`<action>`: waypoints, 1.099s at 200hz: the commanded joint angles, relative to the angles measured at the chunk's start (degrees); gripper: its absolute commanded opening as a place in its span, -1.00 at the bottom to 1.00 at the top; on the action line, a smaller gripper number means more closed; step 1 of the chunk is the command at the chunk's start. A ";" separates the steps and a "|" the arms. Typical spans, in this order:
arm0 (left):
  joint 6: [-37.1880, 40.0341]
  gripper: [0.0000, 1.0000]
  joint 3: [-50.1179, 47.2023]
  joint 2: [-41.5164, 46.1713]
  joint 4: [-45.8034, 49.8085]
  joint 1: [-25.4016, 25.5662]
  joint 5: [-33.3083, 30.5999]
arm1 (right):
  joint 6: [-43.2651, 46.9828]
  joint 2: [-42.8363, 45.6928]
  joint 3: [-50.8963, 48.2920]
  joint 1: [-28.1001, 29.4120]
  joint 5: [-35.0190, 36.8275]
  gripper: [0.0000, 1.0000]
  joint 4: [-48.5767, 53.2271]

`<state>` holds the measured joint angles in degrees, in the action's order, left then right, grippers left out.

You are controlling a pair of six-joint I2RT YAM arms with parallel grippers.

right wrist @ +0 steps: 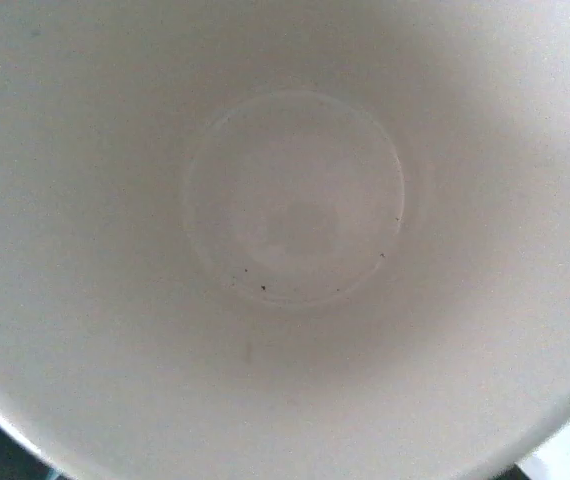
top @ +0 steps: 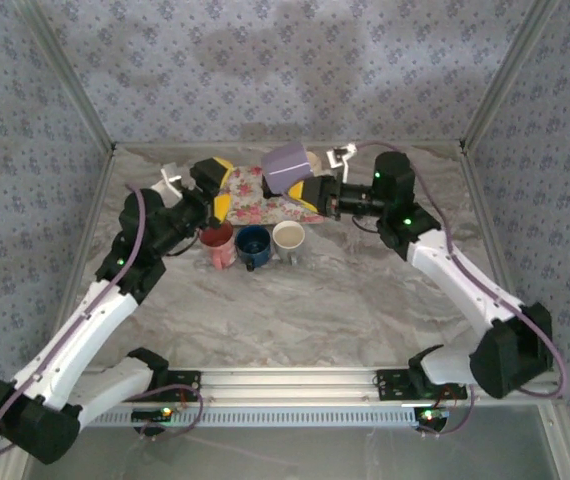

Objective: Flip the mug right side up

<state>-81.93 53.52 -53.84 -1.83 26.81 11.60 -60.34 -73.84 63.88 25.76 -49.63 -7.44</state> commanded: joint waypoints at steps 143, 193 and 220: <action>39.62 0.99 26.96 -4.95 48.61 -3.56 -0.42 | 46.79 -5.69 1.46 13.26 71.15 -1.00 49.02; 39.48 0.99 25.87 -4.73 48.28 -3.56 0.41 | 36.63 -9.23 -4.34 14.31 72.09 -1.00 42.19; 39.26 0.99 25.67 -5.00 48.00 -3.52 0.53 | 31.41 -10.98 -6.84 14.74 71.86 -1.00 38.40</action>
<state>-43.92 78.59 -59.33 45.74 23.51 11.16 -21.47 -83.68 58.37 39.99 19.33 37.23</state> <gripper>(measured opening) 0.997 0.167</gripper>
